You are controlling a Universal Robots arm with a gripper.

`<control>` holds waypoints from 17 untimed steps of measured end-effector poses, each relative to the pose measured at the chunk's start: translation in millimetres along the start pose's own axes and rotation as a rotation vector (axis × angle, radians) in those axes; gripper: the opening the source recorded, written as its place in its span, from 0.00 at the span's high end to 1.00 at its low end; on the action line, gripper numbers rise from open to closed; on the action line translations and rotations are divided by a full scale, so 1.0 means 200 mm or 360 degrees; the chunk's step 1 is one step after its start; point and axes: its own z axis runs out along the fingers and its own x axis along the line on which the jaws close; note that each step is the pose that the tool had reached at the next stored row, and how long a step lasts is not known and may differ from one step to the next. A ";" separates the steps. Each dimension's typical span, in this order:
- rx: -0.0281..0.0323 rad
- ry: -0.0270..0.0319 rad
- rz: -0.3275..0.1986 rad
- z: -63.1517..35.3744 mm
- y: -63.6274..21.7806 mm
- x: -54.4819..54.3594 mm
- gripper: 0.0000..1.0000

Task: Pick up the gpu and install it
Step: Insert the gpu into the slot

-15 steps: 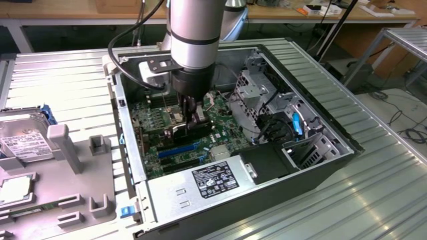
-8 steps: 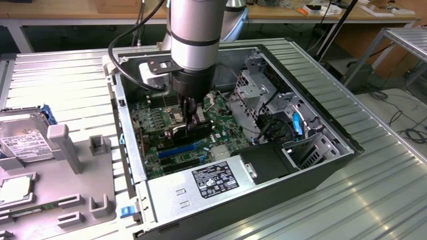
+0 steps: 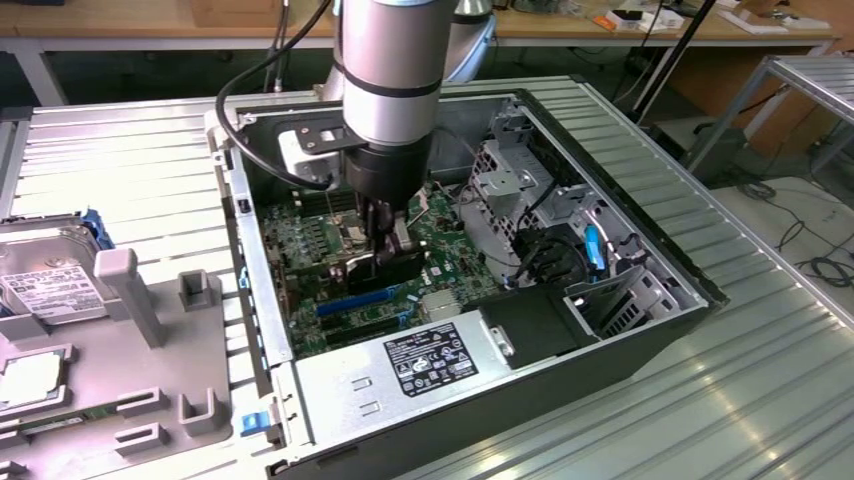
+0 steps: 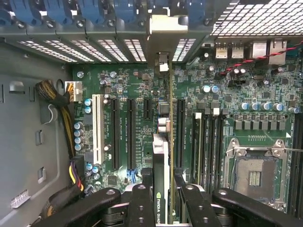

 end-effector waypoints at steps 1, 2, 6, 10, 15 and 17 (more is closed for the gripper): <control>0.00000 -0.00001 0.0000 0.004 0.003 0.00 0.73; 0.00002 -0.00001 0.0000 0.008 0.006 0.00 0.73; 0.00000 0.00001 0.0000 0.017 0.018 0.00 0.73; 0.00000 0.00002 0.0000 0.021 0.037 0.00 0.73; 0.00005 0.00001 0.0000 0.029 0.043 0.00 0.73; 0.00008 0.00001 0.0000 0.036 0.043 0.00 0.73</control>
